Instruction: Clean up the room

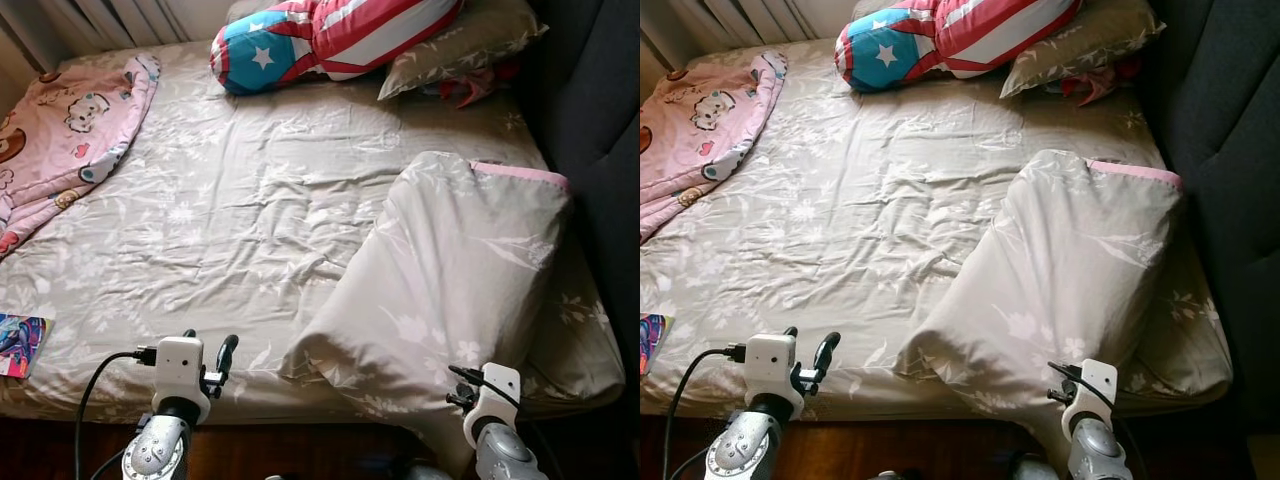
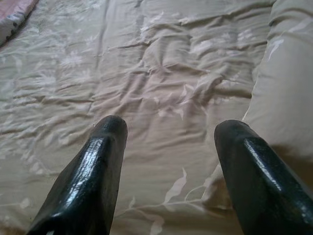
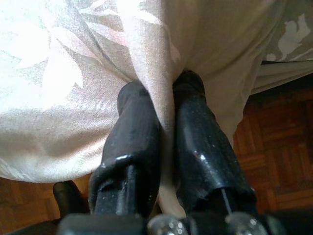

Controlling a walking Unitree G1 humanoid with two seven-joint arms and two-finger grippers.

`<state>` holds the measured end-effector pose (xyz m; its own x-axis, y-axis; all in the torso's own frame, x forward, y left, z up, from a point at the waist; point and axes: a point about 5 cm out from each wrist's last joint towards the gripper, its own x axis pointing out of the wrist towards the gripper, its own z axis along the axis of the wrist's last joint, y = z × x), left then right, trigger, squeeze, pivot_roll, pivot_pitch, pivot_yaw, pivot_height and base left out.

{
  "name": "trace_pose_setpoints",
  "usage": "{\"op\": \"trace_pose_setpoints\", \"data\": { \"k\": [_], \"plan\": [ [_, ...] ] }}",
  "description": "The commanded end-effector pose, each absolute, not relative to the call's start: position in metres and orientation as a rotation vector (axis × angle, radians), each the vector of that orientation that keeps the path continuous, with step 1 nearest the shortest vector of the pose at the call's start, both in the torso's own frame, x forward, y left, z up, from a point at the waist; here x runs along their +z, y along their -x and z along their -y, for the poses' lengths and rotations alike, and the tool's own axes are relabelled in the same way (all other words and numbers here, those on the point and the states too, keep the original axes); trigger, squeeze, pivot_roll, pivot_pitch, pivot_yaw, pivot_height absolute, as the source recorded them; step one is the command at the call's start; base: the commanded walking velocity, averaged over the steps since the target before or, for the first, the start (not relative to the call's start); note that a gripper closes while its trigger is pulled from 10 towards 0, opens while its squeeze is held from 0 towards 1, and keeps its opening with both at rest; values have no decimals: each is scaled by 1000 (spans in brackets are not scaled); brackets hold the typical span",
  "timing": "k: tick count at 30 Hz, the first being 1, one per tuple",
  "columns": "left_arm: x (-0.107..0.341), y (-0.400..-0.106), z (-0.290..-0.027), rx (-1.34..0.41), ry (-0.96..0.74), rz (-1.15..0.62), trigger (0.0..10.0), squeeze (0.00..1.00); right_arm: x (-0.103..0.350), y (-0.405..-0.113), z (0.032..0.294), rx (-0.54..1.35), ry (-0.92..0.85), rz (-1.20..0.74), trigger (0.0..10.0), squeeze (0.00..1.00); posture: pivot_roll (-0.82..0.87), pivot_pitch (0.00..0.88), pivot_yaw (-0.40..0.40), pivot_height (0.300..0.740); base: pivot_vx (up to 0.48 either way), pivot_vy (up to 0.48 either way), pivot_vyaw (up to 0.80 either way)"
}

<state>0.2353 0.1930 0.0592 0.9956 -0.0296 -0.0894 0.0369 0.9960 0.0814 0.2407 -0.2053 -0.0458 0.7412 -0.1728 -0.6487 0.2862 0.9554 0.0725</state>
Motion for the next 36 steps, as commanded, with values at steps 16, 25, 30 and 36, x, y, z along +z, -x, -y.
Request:
{"op": "trace_pose_setpoints", "data": {
  "k": [16,25,30,36],
  "plan": [
    [46,-233,-193,6,-71,-116,10000,0,-5,-273,254,-452,-160,-517,0,0,-44,227,46,740,0,0,0],
    [42,-236,-190,16,-62,-112,10000,0,63,-298,321,-635,-139,-252,0,0,-85,220,22,740,0,0,0],
    [40,-237,-190,23,-57,-110,10000,0,94,-290,362,-790,-55,-173,0,0,-95,215,11,740,0,0,0],
    [37,-238,-188,25,-51,-114,10000,0,100,-278,383,-852,9,-192,0,0,-113,212,2,740,0,0,0]
  ]
}}
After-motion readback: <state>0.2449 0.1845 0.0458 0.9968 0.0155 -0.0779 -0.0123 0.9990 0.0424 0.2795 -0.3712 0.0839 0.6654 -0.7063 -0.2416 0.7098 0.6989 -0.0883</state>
